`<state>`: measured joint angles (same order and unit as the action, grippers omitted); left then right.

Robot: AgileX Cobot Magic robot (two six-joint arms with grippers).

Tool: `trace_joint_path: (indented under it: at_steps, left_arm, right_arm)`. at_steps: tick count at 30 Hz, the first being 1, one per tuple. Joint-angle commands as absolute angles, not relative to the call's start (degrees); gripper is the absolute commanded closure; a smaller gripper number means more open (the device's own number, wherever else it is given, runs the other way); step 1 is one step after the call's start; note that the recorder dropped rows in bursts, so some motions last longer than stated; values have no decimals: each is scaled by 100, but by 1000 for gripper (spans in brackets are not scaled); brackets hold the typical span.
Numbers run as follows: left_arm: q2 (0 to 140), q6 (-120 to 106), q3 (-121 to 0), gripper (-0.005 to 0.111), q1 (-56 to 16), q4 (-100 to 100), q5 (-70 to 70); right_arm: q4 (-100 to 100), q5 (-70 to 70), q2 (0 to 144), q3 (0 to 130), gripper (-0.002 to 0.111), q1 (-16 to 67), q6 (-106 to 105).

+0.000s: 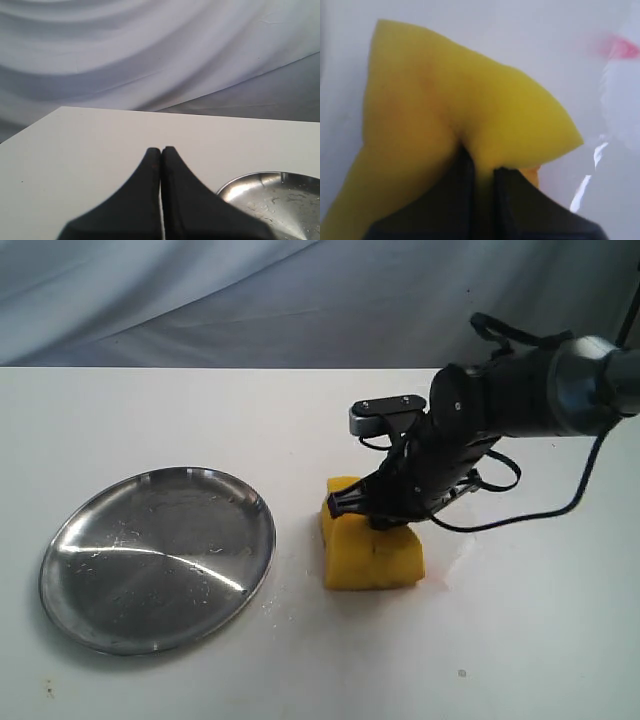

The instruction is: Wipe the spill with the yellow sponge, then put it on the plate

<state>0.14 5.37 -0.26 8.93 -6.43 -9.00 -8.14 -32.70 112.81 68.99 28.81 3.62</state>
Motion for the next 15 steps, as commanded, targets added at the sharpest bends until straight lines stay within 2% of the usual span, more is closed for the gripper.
trace_joint_path:
  at_steps: [1, 7, 15]
  left_arm:
    - [0, 550, 0, 107, 913, -656, -884]
    - [0, 550, 0, 107, 913, -656, -884]
    - [0, 550, 0, 107, 913, -656, -884]
  right_arm:
    - [-918, -3162, 10728, 5867, 108, 3154, 317]
    - [-1100, -2663, 9922, 4562, 108, 3314, 326]
    - [-898, -1961, 9494, 3932, 108, 2498, 763]
